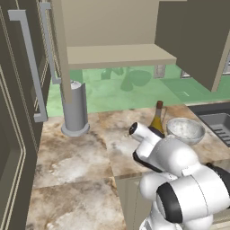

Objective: Retrieve the bottle and the shaker from the cabinet and place them next to the mixing bowl on the counter. Then add garlic from the fridge to the mixing bowl.

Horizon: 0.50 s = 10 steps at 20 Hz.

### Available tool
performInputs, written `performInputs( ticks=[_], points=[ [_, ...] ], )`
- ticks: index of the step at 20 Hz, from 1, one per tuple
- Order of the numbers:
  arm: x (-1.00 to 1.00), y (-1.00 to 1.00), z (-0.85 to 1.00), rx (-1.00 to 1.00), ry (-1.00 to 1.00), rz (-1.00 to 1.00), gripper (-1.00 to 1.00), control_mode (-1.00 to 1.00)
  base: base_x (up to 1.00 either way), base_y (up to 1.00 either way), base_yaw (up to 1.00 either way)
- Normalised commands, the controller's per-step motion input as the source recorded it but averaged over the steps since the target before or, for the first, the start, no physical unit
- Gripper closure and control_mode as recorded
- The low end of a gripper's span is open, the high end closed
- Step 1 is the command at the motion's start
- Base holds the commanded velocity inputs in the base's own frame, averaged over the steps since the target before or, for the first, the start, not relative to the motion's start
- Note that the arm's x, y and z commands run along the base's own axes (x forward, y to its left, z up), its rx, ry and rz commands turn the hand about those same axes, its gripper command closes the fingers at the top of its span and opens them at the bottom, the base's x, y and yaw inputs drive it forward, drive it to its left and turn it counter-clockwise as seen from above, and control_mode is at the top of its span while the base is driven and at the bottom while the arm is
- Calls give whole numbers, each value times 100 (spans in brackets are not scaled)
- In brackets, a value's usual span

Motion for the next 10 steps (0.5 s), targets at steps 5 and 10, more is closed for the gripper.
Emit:
performInputs(
  ticks=[5, 10],
  points=[
    [4, -15, -18, 0, 1, 16, 100, -100, 0, 0, 0],
    [8, -25, -19, 0, 0, 20, 100, -100, 0, 0, 0]
  ],
)
